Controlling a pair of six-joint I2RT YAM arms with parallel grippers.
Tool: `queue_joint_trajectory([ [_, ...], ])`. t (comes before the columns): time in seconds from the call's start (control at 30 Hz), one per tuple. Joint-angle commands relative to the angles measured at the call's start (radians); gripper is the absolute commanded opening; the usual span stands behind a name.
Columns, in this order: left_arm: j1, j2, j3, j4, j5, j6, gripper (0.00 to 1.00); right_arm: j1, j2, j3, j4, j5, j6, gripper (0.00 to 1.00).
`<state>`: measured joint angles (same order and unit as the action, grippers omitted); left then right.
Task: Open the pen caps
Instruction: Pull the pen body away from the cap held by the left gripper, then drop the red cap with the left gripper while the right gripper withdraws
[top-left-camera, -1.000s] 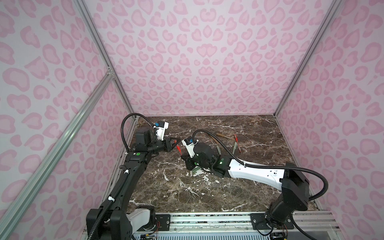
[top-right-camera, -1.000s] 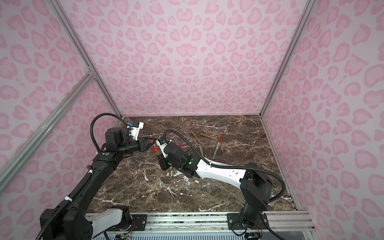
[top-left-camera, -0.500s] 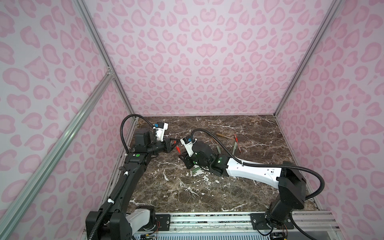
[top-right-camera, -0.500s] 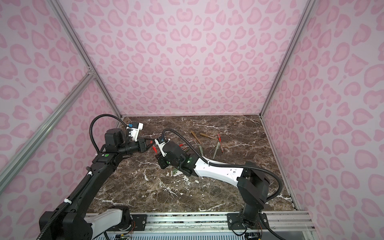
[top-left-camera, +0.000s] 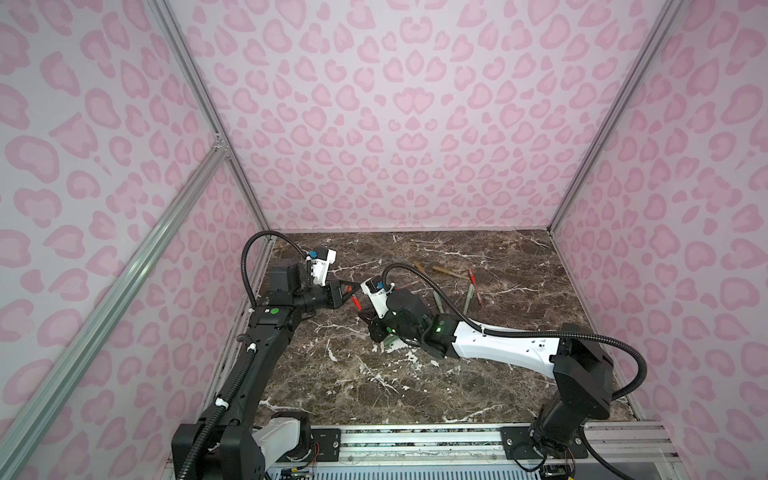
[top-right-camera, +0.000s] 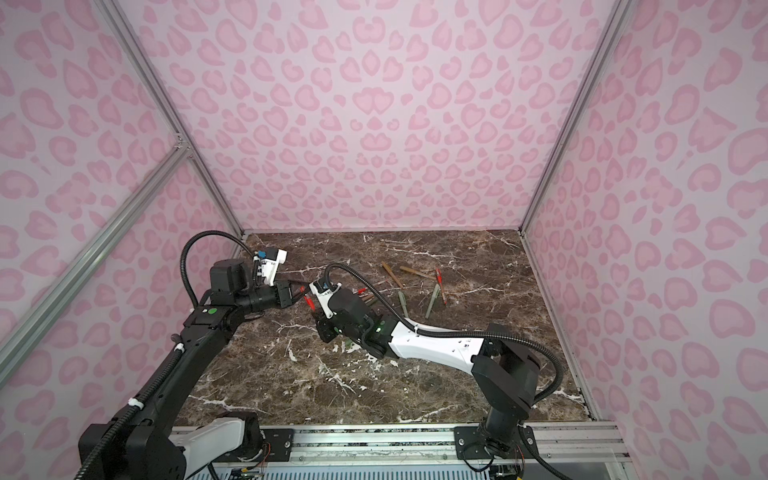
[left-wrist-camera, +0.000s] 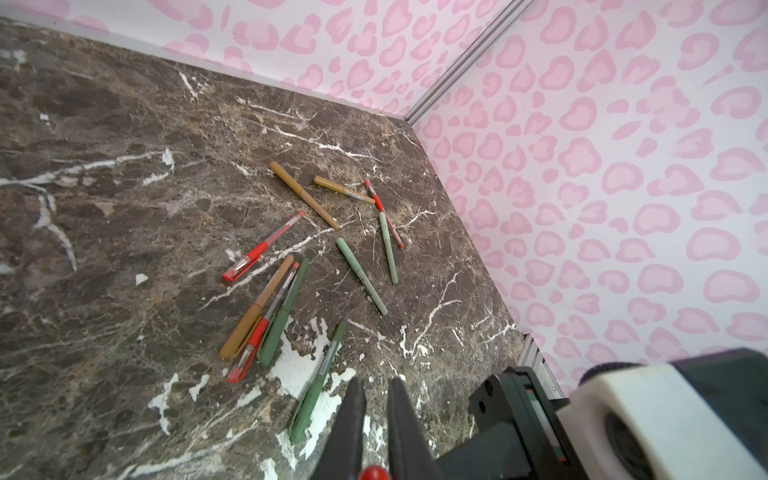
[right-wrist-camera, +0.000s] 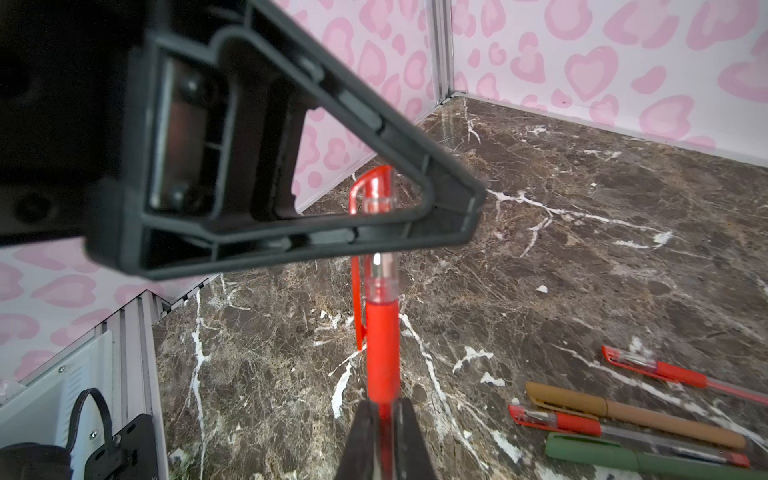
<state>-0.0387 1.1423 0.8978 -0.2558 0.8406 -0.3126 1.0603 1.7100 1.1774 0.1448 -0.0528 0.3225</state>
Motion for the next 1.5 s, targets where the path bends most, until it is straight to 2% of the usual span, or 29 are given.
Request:
queue_joint_trajectory([
  [0.0, 0.022, -0.014, 0.032, 0.087, -0.034, -0.002, 0.03, 0.01, -0.018, -0.083, -0.126, 0.03, 0.046, 0.0],
  [0.1, 0.033, -0.015, 0.03, 0.097, -0.041, -0.008, 0.03, 0.013, -0.036, -0.172, -0.07, 0.033, 0.08, 0.0],
  [0.33, 0.049, -0.011, 0.036, 0.084, -0.089, 0.019, 0.03, 0.009, -0.084, -0.205, -0.087, 0.069, 0.073, 0.0],
  [0.43, 0.048, 0.013, 0.064, 0.031, -0.203, 0.065, 0.03, -0.021, -0.108, -0.197, -0.142, 0.081, 0.086, 0.0],
  [0.53, 0.049, 0.058, 0.085, 0.003, -0.365, 0.102, 0.03, -0.057, -0.163, -0.222, -0.164, 0.084, 0.1, 0.0],
  [0.63, 0.053, 0.155, 0.119, -0.022, -0.487, 0.094, 0.03, -0.102, -0.209, -0.232, -0.224, 0.098, 0.106, 0.0],
  [0.7, 0.059, 0.249, 0.169, -0.075, -0.524, 0.074, 0.03, -0.126, -0.237, -0.227, -0.29, 0.118, 0.122, 0.0],
  [0.93, 0.072, 0.564, 0.356, -0.209, -0.462, 0.061, 0.03, -0.188, -0.355, -0.275, -0.399, 0.135, 0.14, 0.0],
  [1.03, 0.072, 0.693, 0.465, -0.299, -0.489, 0.08, 0.04, -0.205, -0.392, -0.289, -0.452, 0.137, 0.164, 0.0],
  [1.3, 0.072, 0.901, 0.618, -0.395, -0.573, 0.13, 0.04, -0.214, -0.479, -0.348, -0.5, 0.167, 0.192, 0.0],
  [1.47, 0.073, 1.007, 0.712, -0.468, -0.599, 0.159, 0.07, -0.229, -0.512, -0.377, -0.51, 0.192, 0.209, 0.0],
])
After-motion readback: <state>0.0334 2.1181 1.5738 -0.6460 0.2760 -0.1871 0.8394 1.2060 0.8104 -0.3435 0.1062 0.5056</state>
